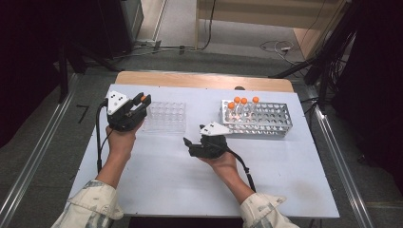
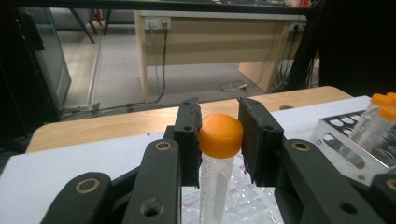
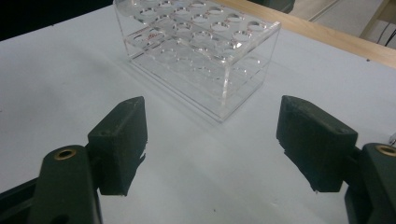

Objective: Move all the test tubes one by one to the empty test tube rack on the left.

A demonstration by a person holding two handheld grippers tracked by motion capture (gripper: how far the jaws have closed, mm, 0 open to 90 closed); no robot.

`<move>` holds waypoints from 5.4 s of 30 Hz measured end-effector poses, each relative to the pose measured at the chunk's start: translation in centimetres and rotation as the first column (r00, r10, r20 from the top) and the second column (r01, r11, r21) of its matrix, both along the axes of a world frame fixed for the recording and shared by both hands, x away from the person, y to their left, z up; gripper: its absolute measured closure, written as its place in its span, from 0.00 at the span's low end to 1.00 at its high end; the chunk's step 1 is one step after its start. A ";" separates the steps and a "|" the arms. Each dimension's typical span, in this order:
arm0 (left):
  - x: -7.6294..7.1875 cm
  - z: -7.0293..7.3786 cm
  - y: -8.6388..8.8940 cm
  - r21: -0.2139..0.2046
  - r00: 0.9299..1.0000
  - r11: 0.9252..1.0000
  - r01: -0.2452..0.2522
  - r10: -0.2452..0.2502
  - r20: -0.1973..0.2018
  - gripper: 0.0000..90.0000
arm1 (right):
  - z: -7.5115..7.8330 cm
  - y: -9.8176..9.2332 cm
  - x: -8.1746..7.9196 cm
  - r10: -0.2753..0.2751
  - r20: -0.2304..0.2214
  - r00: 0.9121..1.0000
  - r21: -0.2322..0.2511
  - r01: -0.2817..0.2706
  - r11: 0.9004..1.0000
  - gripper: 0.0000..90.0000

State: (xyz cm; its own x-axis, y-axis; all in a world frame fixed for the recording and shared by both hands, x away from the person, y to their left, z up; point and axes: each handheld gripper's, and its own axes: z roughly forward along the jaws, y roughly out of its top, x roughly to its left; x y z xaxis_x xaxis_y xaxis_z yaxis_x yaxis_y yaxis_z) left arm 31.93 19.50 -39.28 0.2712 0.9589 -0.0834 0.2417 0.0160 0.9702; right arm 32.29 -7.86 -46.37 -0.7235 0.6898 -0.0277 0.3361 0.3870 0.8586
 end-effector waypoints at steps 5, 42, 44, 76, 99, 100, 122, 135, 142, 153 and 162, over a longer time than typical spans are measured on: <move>0.7 0.2 0.3 0.029 1.000 0.999 -0.027 0.027 0.005 0.78 | 0.0 0.0 -0.1 0.005 -0.005 1.000 -0.003 -0.005 1.000 0.26; 1.9 -5.2 0.6 0.091 0.993 0.992 -0.087 0.094 -0.072 0.78 | -0.4 -0.6 -0.2 -0.005 -0.014 1.000 0.011 0.005 1.000 0.26; 1.9 -5.4 0.6 0.092 0.993 0.992 -0.086 0.094 -0.076 0.78 | -0.4 -0.6 -0.2 -0.005 -0.015 1.000 0.009 0.005 1.000 0.26; -3.5 -5.8 1.3 -0.013 0.984 0.987 -0.161 0.160 -0.082 0.23 | 0.4 -2.6 0.4 -0.078 0.003 0.997 0.054 0.077 0.996 0.28; -4.7 -7.2 0.8 0.024 0.986 0.992 -0.126 0.128 -0.103 0.17 | 1.7 -7.5 2.8 -0.308 0.052 0.950 0.132 0.299 0.945 0.34; -4.7 -7.2 0.9 0.024 0.986 0.991 -0.128 0.130 -0.102 0.17 | 1.6 -7.6 2.9 -0.315 0.053 0.948 0.132 0.306 0.943 0.34; -4.8 -7.3 1.0 0.005 0.990 0.995 -0.104 0.104 -0.100 0.17 | 0.1 -7.7 5.4 -0.400 0.051 0.915 0.162 0.388 0.907 0.60; -4.8 -7.3 0.8 0.008 0.990 0.995 -0.096 0.097 -0.104 0.18 | -0.7 -7.5 6.2 -0.405 0.059 0.912 0.153 0.393 0.907 0.69; -4.8 -7.4 0.7 0.010 0.990 0.996 -0.092 0.093 -0.102 0.18 | -0.9 -7.4 6.2 -0.408 0.069 0.911 0.142 0.395 0.907 0.77; -4.8 -7.4 0.6 0.009 0.991 0.996 -0.087 0.087 -0.105 0.19 | -0.2 -7.6 5.8 -0.418 0.093 0.904 0.158 0.401 0.902 0.79; -4.9 -7.4 0.5 0.016 0.991 0.997 -0.081 0.082 -0.108 0.19 | 1.3 -7.7 5.5 -0.411 0.128 0.903 0.183 0.385 0.904 0.80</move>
